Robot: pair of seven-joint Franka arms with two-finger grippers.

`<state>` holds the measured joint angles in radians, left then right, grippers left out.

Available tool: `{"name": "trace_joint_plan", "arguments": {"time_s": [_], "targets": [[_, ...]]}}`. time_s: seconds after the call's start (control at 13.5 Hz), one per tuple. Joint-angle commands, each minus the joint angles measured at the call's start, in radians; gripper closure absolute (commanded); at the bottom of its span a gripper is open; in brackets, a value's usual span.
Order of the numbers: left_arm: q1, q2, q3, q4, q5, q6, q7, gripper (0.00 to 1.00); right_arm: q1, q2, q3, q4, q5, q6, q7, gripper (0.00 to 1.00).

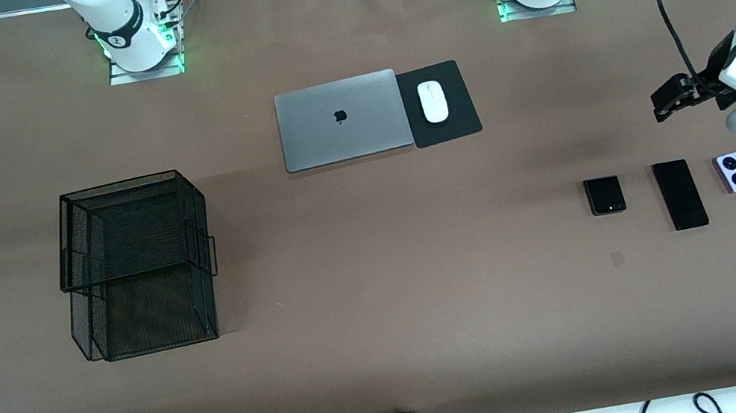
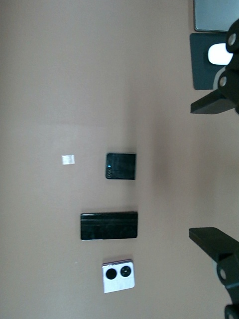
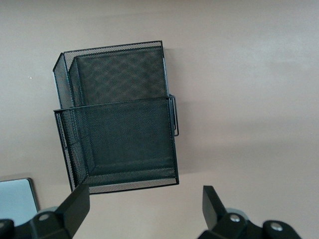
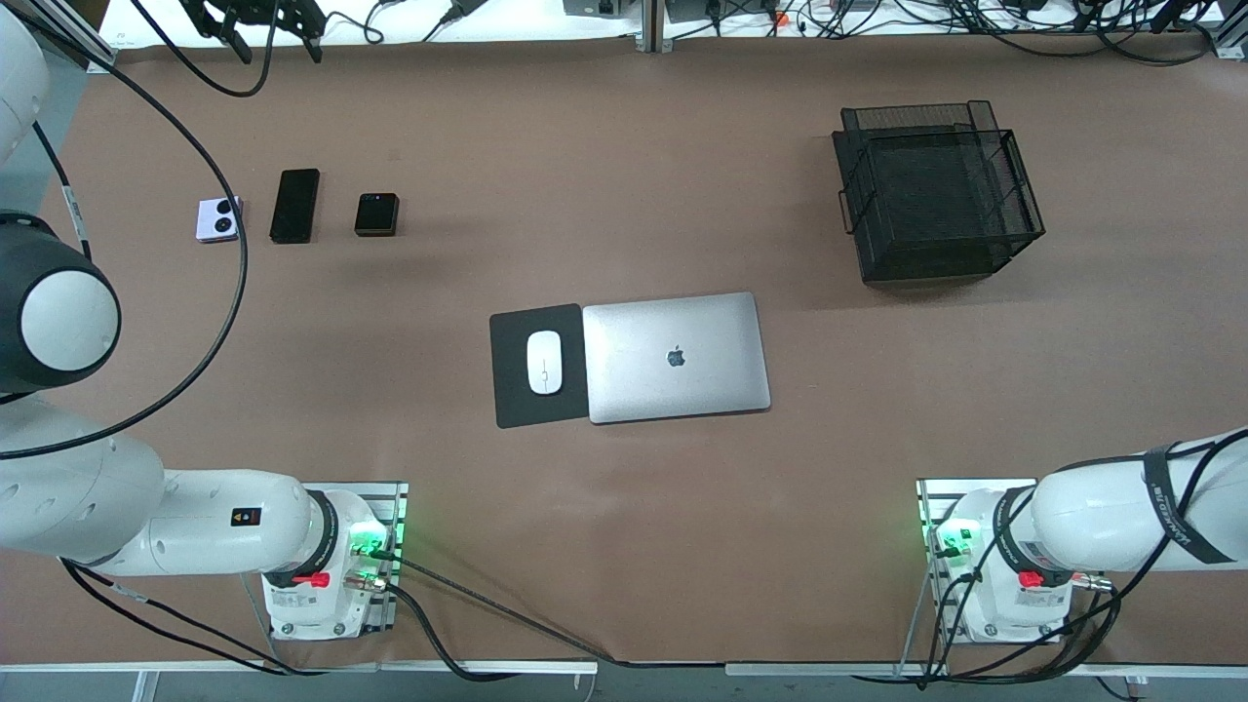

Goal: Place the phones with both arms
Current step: 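Reach the left gripper down to the small black flip phone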

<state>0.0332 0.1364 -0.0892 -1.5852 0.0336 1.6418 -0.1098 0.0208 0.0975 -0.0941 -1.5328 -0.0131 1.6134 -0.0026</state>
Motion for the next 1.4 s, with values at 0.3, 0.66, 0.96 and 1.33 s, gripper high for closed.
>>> {"name": "trace_joint_plan", "arguments": {"time_s": [0.3,0.66,0.96,1.33], "targets": [[0.080,0.169,0.003,-0.007,0.000,0.074,0.061,0.00,0.001,-0.010,0.002,0.002,-0.005,0.000,-0.004,0.00],[0.076,0.293,0.003,-0.077,0.008,0.306,0.075,0.00,0.002,-0.010,0.005,0.000,-0.004,-0.004,-0.005,0.00],[0.076,0.324,0.003,-0.238,0.081,0.579,0.075,0.00,0.002,-0.012,0.025,0.002,-0.008,-0.015,-0.004,0.00],[0.088,0.393,0.003,-0.305,0.081,0.745,0.076,0.00,0.002,-0.018,0.028,0.003,-0.004,-0.015,0.001,0.00]]}}
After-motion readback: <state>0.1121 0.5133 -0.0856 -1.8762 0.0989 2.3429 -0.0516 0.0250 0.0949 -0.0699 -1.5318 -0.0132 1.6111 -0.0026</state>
